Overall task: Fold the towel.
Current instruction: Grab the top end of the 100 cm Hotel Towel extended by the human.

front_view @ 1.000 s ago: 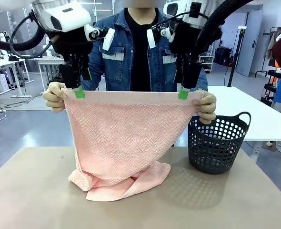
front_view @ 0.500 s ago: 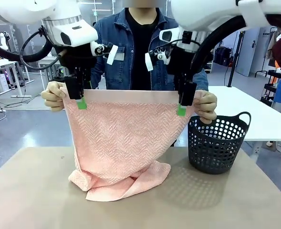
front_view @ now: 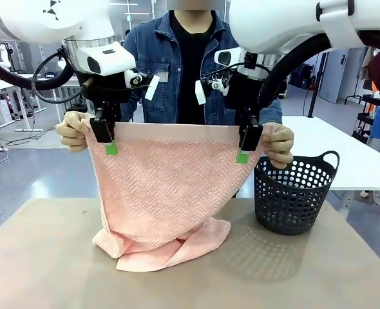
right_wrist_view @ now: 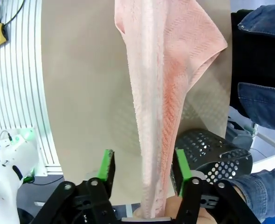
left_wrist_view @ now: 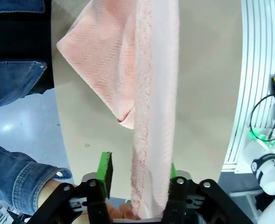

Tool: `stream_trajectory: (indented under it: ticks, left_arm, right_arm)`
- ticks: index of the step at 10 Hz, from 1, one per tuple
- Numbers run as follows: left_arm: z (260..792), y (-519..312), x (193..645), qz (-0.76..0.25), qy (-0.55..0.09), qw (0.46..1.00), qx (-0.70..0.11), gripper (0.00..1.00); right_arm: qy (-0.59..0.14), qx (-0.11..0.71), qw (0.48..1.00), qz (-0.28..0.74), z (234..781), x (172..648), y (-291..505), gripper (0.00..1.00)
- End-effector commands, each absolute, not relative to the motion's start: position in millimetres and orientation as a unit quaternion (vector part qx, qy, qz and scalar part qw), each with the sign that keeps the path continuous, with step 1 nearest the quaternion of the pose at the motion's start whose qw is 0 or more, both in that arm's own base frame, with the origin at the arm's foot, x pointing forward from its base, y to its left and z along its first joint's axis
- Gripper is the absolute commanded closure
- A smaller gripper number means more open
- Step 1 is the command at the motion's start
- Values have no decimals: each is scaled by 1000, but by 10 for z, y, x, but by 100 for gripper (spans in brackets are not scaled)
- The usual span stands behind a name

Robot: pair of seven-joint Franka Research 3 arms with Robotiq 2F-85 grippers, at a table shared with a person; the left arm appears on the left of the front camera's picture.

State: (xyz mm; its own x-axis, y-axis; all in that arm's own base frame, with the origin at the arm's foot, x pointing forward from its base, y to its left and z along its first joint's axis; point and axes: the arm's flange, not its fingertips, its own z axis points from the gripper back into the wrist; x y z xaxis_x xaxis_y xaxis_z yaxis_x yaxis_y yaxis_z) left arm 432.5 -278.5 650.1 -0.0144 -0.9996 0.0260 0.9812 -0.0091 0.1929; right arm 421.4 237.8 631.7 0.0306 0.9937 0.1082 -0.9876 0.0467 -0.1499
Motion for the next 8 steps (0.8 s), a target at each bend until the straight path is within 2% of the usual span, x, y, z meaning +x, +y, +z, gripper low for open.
stream_trajectory:
  ticks: [1, 2, 3, 4, 8]
  left_arm:
    - [6450, -2775, 4231, -705, -68, 703, 68, 100]
    - [6457, -2765, 4203, -704, -71, 703, 69, 97]
    - [6466, -2754, 4186, -703, -72, 704, 69, 100]
    - [6475, -2747, 4174, -702, -74, 705, 70, 100]
    - [6465, -2701, 4096, -700, -77, 706, 74, 100]
  right_arm:
    - [-106, -26, 728, 677, 6290, 4147, 2354, 100]
    - [-112, -23, 729, 675, 6306, 4134, 2340, 87]
    - [-113, -24, 730, 674, 6311, 4126, 2331, 98]
    - [-113, -27, 730, 674, 6300, 4115, 2337, 100]
    - [-115, -28, 729, 674, 6279, 4063, 2330, 100]
